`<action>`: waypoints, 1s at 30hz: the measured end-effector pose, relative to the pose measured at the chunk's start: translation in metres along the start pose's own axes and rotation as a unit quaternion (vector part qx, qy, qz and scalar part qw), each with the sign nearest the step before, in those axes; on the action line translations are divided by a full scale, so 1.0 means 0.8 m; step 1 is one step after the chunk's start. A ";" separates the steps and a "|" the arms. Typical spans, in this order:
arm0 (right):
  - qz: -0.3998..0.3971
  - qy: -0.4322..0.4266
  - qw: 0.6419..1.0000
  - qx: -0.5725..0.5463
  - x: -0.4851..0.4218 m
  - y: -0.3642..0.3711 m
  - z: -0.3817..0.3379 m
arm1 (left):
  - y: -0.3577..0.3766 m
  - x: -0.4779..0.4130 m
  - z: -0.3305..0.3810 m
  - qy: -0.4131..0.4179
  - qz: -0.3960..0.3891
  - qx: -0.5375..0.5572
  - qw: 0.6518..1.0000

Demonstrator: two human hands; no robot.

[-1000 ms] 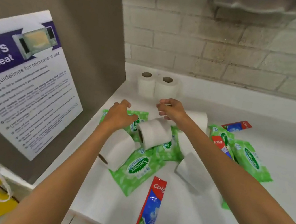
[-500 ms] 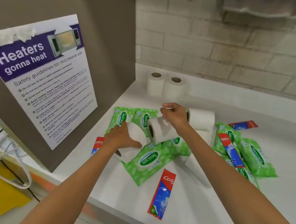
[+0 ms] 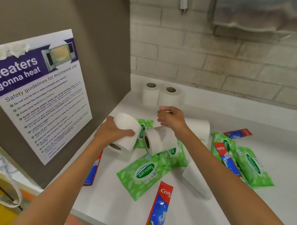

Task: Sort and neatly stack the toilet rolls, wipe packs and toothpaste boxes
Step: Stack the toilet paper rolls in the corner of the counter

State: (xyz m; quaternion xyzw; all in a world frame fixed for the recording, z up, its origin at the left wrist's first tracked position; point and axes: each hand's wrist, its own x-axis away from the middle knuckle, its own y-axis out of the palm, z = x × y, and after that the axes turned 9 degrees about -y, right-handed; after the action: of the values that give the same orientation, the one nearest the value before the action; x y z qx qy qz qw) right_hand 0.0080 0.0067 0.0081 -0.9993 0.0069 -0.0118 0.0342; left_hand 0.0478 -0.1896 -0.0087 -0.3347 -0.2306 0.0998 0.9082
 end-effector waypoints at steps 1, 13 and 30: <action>-0.013 0.003 1.000 0.001 -0.002 -0.001 -0.002 | -0.006 -0.003 0.008 0.005 0.004 0.041 0.999; -0.145 -0.003 0.989 0.006 -0.045 -0.014 -0.035 | -0.004 -0.044 0.098 0.098 -0.058 0.219 0.969; -0.060 -0.020 0.994 0.088 -0.176 -0.028 -0.012 | 0.040 -0.203 0.163 0.147 0.049 0.192 0.969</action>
State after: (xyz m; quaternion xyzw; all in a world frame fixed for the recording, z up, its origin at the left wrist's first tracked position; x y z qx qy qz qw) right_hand -0.1324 0.0306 0.0159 -0.9910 -0.0550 0.0051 0.1218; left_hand -0.1585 -0.1470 0.0007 -0.1756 -0.0542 0.1364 0.9735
